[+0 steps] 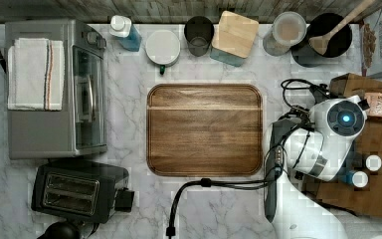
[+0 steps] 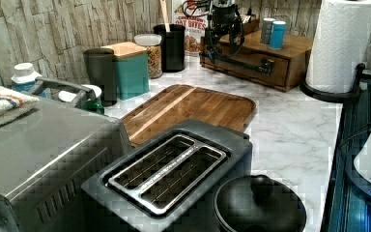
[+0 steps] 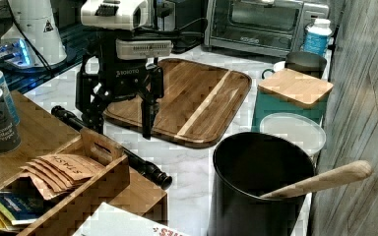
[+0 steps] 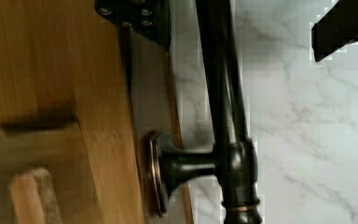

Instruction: Open the drawer.

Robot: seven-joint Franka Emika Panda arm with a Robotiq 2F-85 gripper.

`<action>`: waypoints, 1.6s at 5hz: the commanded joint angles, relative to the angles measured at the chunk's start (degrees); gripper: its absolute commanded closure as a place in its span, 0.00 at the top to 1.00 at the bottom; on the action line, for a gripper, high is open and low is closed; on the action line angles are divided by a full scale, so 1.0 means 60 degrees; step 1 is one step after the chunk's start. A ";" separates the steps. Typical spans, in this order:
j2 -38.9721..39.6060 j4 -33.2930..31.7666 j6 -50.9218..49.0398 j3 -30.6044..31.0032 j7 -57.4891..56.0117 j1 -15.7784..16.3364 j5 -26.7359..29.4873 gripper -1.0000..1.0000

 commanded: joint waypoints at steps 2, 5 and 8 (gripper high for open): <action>0.0237 -0.0119 -0.0794 0.0071 0.0324 0.0290 0.0132 1.00; 0.0488 -0.0033 -0.0193 0.1327 -0.0485 0.0430 0.1762 1.00; 0.1545 0.1642 -0.0938 0.2037 0.2803 0.2715 0.1513 1.00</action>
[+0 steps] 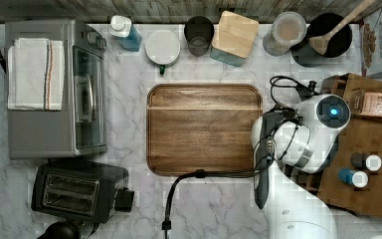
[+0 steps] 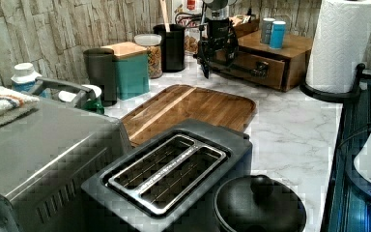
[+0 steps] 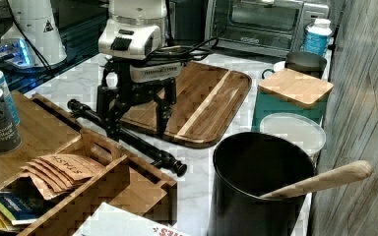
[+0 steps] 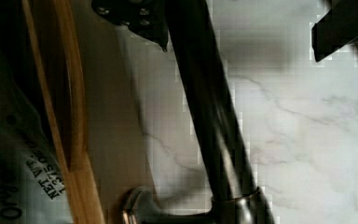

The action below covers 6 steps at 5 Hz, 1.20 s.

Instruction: Open the drawer.

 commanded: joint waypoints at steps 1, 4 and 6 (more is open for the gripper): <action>0.1423 0.2172 -0.0336 0.1936 0.2256 0.2766 0.0333 1.00; 0.1810 0.3856 -0.1885 0.1612 0.4496 0.4190 -0.0218 1.00; 0.2029 0.4512 -0.2175 0.1592 0.5107 0.4413 -0.0360 1.00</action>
